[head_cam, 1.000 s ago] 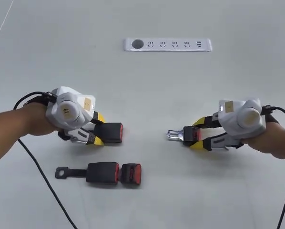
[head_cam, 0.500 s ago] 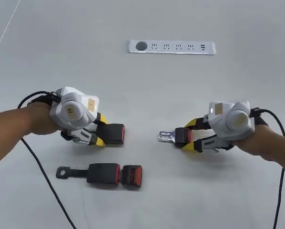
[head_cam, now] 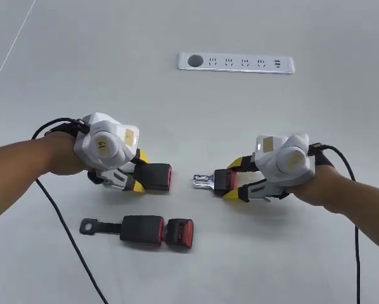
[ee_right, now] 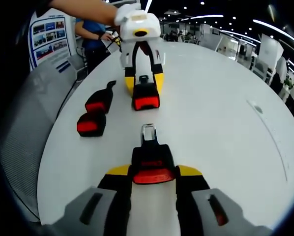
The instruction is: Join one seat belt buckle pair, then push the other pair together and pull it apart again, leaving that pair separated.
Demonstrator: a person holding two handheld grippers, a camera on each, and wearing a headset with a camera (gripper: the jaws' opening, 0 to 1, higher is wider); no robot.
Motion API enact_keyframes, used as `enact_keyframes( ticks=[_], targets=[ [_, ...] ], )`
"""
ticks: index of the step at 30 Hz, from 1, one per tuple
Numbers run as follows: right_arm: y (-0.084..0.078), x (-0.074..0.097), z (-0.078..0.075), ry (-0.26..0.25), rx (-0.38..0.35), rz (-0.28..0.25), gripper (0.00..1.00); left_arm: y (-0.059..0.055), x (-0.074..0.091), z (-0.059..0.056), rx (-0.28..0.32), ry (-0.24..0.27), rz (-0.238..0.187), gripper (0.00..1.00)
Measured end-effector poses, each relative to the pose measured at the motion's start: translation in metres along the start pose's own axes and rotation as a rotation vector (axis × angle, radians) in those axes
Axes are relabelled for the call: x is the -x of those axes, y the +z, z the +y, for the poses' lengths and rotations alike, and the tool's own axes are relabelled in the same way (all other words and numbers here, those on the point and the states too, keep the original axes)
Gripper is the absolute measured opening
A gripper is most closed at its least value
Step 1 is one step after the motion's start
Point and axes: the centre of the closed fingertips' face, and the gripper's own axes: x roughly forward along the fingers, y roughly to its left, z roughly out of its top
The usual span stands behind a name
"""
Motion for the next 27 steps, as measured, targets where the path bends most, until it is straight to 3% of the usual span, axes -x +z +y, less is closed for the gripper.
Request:
enact_keyframes(
  ticks=[13, 27],
  targets=[
    [0.027, -0.023, 0.007, 0.014, 0.018, -0.01, 0.35, 0.0, -0.001, -0.001, -0.001, 0.0, 0.01, 0.33],
    [0.034, -0.03, 0.004, 0.012, 0.013, 0.003, 0.35, -0.001, -0.001, 0.0, -0.001, 0.0, 0.025, 0.33]
  ],
)
